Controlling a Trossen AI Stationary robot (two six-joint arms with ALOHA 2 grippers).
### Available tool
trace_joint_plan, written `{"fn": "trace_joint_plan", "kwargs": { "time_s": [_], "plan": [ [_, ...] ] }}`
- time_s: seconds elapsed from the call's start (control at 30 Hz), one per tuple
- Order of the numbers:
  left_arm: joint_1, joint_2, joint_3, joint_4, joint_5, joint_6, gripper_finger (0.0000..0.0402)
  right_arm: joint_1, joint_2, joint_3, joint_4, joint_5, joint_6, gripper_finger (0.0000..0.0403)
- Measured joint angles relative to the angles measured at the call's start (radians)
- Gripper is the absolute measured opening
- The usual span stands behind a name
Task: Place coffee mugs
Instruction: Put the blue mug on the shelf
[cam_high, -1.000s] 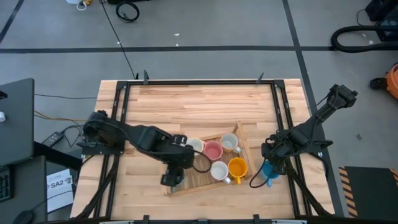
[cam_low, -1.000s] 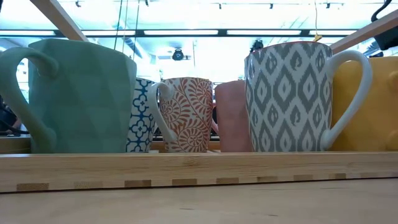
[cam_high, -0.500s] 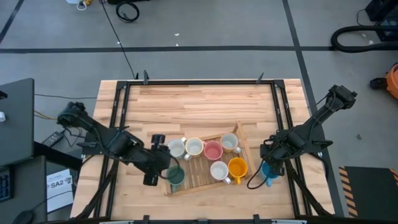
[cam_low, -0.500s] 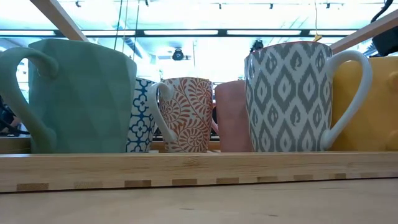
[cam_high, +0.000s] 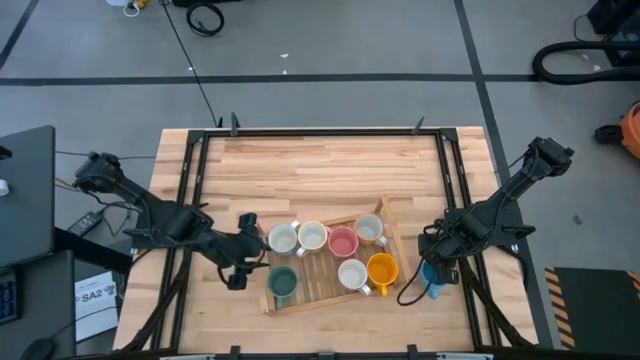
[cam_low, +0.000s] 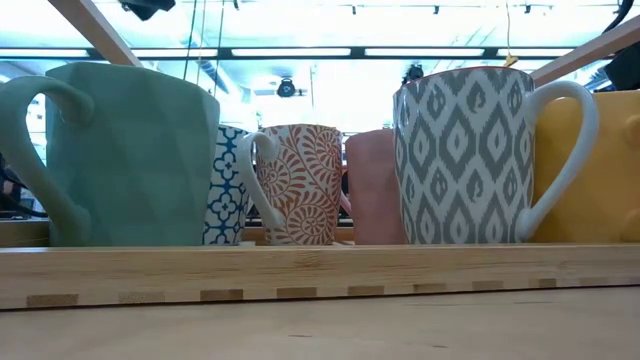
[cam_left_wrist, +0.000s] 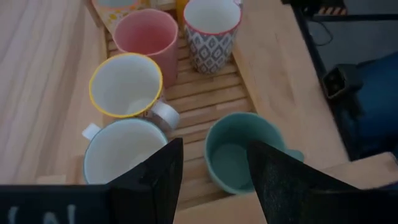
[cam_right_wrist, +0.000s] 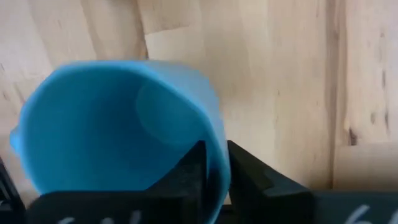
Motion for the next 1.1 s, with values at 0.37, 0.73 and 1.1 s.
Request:
{"fn": "trace_joint_plan", "kwargs": {
  "time_s": [0.37, 0.73, 1.1],
  "plan": [
    [0.002, -0.003, -0.130, 0.249, -0.060, 0.104, 0.0185, 0.000, 0.000, 0.000, -0.007, -0.017, 0.003, 0.0029],
    [0.002, -0.003, -0.130, 0.278, -0.061, 0.116, 0.0185, -0.023, 0.000, 0.002, -0.014, -0.126, 0.003, 0.0028],
    [0.002, -0.003, -0.130, 0.279, -0.061, 0.116, 0.0185, -0.043, 0.000, 0.149, -0.119, -0.190, -0.024, 0.0032]
  ]
}}
